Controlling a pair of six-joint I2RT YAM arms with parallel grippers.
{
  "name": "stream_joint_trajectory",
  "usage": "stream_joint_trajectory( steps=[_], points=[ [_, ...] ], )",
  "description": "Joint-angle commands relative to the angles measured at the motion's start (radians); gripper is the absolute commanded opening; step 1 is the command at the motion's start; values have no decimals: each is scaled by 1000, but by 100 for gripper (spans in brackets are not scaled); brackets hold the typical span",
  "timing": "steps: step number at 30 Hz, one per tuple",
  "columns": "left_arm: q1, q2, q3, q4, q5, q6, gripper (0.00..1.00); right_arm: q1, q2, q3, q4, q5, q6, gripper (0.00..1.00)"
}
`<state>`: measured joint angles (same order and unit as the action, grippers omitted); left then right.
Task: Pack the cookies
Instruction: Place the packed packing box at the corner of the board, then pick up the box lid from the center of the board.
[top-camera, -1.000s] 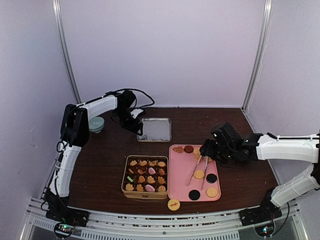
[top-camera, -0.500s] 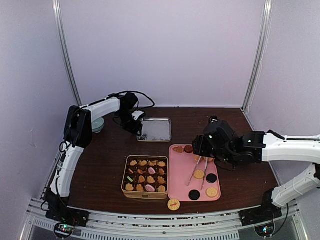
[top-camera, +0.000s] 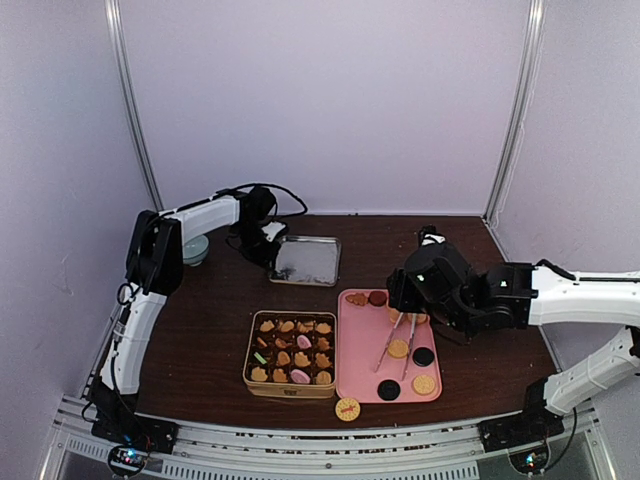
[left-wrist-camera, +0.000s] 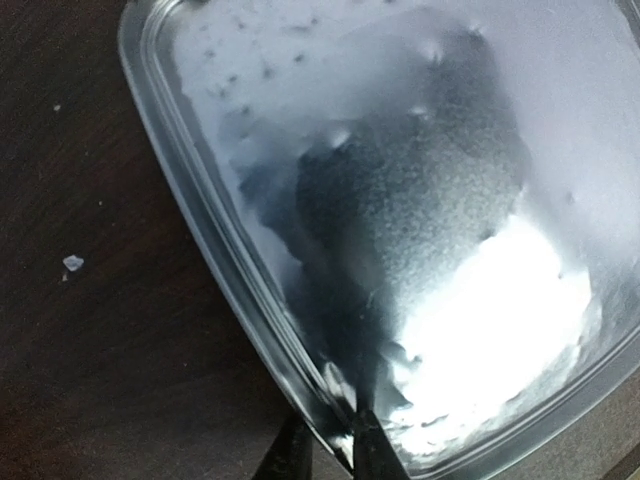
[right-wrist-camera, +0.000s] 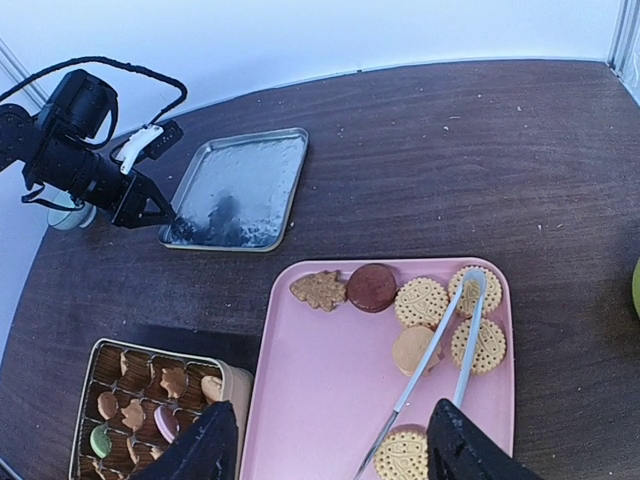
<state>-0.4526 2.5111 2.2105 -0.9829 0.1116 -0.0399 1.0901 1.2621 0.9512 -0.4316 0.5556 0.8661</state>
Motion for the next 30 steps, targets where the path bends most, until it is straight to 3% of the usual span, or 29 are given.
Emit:
stream_joint_trajectory(
  steps=[1,7,22,30],
  points=[
    [5,-49,-27,31,-56,-24,13,18,-2,19,-13,58,-15,65],
    [9,-95,-41,88,-99,-39,0,27,4,21,-14,74,-25,64],
    [20,-253,-48,156,-120,41,0,26,12,55,-2,79,-55,67],
    [20,-522,-45,138,-102,103,0,-56,11,47,252,-150,-70,81]
  ],
)
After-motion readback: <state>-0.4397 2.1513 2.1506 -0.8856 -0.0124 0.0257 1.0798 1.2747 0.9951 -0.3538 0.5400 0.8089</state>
